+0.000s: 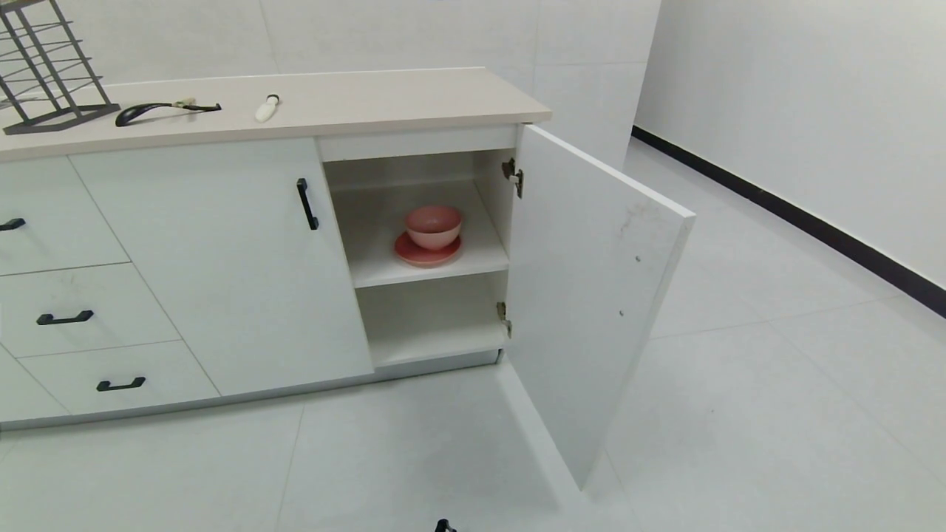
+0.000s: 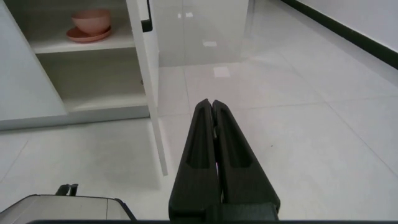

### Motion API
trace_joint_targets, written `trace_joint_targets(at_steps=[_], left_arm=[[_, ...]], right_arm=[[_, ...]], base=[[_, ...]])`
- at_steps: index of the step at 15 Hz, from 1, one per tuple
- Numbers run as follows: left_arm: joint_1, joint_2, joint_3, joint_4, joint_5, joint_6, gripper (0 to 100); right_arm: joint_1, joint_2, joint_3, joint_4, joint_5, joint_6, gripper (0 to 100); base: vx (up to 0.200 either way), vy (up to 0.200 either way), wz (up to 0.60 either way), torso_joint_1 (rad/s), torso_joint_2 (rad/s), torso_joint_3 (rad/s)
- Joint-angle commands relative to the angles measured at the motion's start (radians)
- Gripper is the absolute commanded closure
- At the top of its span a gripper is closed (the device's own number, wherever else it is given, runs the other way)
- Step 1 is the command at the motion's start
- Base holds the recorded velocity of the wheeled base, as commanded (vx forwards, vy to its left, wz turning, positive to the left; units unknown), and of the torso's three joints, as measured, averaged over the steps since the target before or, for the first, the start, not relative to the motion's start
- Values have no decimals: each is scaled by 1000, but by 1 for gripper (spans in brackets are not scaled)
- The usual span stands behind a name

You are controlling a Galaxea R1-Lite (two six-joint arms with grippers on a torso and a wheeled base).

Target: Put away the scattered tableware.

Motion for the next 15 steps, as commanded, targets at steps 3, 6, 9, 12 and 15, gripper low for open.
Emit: trace_joint_targets(at_steps=[3, 6, 9, 12, 15], left_arm=[[0, 1, 0, -1, 0, 0, 0], [0, 1, 0, -1, 0, 0, 0], [0, 1, 0, -1, 0, 0, 0], [0, -1, 0, -1, 0, 0, 0], [0, -1, 0, -1, 0, 0, 0]], right_arm=[[0, 2, 0, -1, 0, 3, 100], [0, 2, 0, -1, -1, 6, 100], [0, 2, 2, -7, -1, 4, 100], [0, 2, 2, -248, 6, 4, 100], [6, 120, -119, -220, 207, 1, 100]], base=[[0, -133, 0, -2, 0, 3], [0, 0, 0, 0, 0, 0], [0, 0, 0, 0, 0, 0], [0, 0, 0, 0, 0, 0], [0, 0, 0, 0, 0, 0]])
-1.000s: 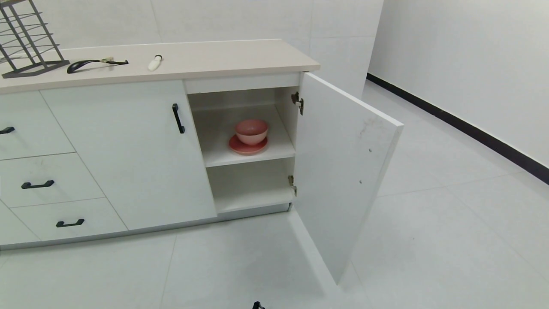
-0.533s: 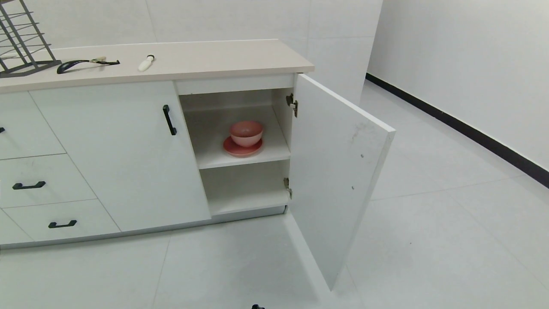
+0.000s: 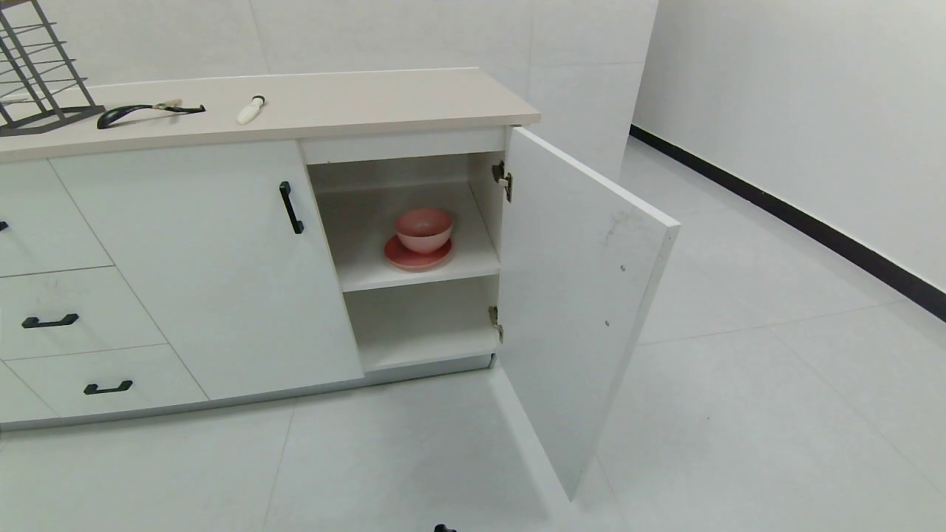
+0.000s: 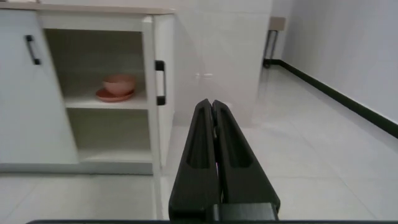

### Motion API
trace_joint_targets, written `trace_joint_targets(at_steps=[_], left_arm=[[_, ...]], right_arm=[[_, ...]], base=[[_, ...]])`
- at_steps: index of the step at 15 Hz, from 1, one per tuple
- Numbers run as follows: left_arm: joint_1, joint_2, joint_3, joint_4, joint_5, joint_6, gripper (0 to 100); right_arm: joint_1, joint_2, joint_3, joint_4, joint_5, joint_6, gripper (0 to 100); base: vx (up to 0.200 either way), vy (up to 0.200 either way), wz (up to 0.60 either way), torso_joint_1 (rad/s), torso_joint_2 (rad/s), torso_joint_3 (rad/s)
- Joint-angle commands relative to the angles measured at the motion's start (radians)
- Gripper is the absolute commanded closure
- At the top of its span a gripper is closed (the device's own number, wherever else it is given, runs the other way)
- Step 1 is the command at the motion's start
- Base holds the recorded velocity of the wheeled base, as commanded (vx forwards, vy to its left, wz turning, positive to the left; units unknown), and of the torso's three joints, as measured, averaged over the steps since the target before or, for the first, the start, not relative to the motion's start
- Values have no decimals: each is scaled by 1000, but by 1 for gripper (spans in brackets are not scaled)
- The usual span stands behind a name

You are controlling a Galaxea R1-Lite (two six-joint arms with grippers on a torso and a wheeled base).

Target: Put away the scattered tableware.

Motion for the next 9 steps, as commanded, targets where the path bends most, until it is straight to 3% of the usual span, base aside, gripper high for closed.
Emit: trace_joint_targets(at_steps=[1, 3, 4, 8, 9], left_arm=[[1, 0, 0, -1, 0, 1, 0], [1, 0, 0, 1, 0, 1, 0], [1, 0, 0, -1, 0, 0, 0], [1, 0, 0, -1, 0, 0, 0], [1, 0, 0, 1, 0, 0, 0]], right_arm=[[0, 222, -145, 29, 127, -12, 100], [6, 436, -193, -20, 203, -89, 100], [5, 543, -187, -118, 233, -93, 100], [-1, 928, -110, -622, 233, -105, 100], [2, 1137, -32, -898, 239, -107, 100]], base=[[0, 0, 0, 0, 0, 0], [0, 0, 0, 0, 0, 0], [0, 0, 0, 0, 0, 0], [0, 0, 0, 0, 0, 0], [0, 0, 0, 0, 0, 0]])
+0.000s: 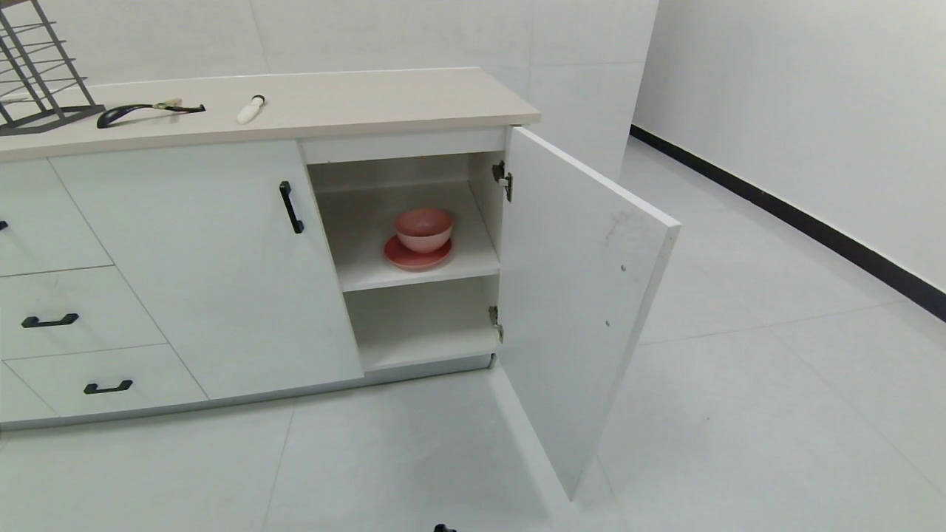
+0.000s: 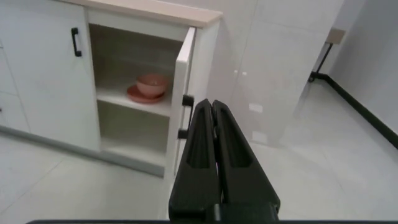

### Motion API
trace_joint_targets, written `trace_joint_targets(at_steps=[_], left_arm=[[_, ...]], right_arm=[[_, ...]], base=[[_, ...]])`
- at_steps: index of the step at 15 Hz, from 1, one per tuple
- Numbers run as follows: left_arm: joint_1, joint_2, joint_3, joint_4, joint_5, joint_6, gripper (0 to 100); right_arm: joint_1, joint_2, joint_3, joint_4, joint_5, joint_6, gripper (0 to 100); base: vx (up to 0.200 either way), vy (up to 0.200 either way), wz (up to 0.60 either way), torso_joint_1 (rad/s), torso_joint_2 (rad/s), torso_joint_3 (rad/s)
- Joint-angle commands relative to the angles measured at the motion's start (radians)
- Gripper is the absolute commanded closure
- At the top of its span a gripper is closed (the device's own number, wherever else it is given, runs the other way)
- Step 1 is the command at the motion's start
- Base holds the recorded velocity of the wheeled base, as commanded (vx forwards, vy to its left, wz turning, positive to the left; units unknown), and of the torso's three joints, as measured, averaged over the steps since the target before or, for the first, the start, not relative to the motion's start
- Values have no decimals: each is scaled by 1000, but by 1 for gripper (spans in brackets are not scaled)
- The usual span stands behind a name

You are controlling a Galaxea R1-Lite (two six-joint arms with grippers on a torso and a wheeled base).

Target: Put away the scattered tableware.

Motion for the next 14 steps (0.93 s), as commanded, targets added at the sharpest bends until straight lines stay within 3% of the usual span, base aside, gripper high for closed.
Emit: trace_joint_targets(at_steps=[1, 8, 10, 14], left_arm=[[1, 0, 0, -1, 0, 0, 0], [1, 0, 0, -1, 0, 0, 0], [1, 0, 0, -1, 0, 1, 0], [1, 0, 0, -1, 0, 1, 0]], right_arm=[[10, 517, 105, -430, 42, -16, 100], [122, 1014, -128, -585, 102, -10, 100], [115, 1100, -268, -585, 101, -8, 100], [108, 1206, -339, -593, 104, -10, 100]], base=[[0, 0, 0, 0, 0, 0], [0, 0, 0, 0, 0, 0], [0, 0, 0, 0, 0, 0], [0, 0, 0, 0, 0, 0]])
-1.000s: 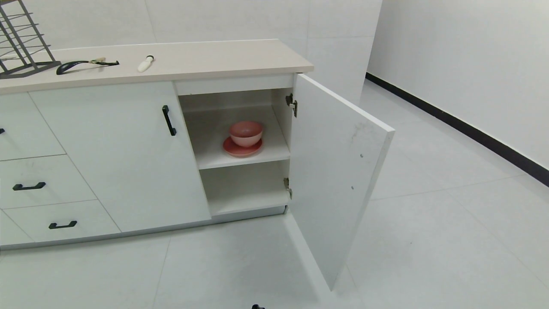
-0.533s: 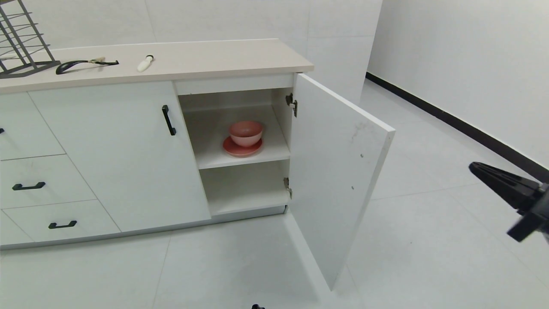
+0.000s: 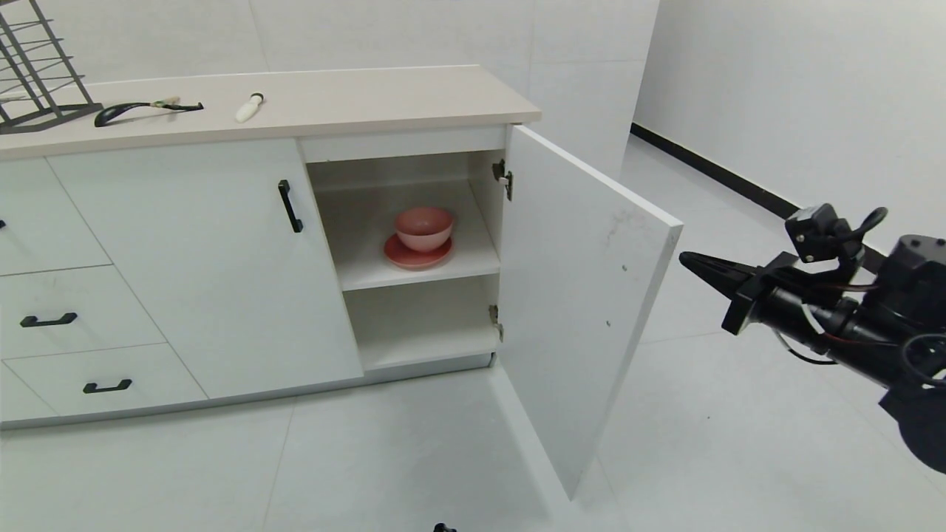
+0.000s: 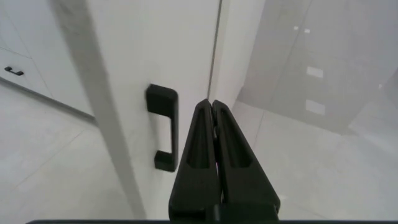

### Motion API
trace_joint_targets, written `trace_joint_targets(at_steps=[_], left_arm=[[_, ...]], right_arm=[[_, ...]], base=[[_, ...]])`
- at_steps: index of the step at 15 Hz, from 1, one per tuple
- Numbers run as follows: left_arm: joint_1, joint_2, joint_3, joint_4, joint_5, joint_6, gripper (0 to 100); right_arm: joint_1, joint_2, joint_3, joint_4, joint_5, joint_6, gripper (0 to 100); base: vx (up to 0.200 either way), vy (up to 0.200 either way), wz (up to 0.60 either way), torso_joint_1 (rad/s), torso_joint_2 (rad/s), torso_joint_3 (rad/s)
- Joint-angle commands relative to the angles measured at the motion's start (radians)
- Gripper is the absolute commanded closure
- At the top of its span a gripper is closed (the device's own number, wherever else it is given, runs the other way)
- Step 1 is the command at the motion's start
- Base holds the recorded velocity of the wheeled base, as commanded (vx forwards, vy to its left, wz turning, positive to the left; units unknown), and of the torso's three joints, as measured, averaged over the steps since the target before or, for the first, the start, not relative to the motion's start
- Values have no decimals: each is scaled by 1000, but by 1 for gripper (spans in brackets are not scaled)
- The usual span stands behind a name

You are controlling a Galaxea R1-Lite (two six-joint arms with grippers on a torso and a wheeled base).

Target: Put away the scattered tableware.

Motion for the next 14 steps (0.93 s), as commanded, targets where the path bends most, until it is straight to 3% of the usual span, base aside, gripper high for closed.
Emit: trace_joint_targets(at_steps=[1, 4, 14], left_arm=[[0, 0, 0, 0, 0, -1, 0], [0, 0, 0, 0, 0, -1, 0], [0, 0, 0, 0, 0, -1, 0]], right_arm=[[17, 85, -60, -3, 3, -2, 100], [70, 104, -112, -11, 6, -2, 100], [208, 97, -101, -14, 5, 4, 100]], base=[[0, 0, 0, 0, 0, 0], [0, 0, 0, 0, 0, 0], [0, 0, 0, 0, 0, 0]])
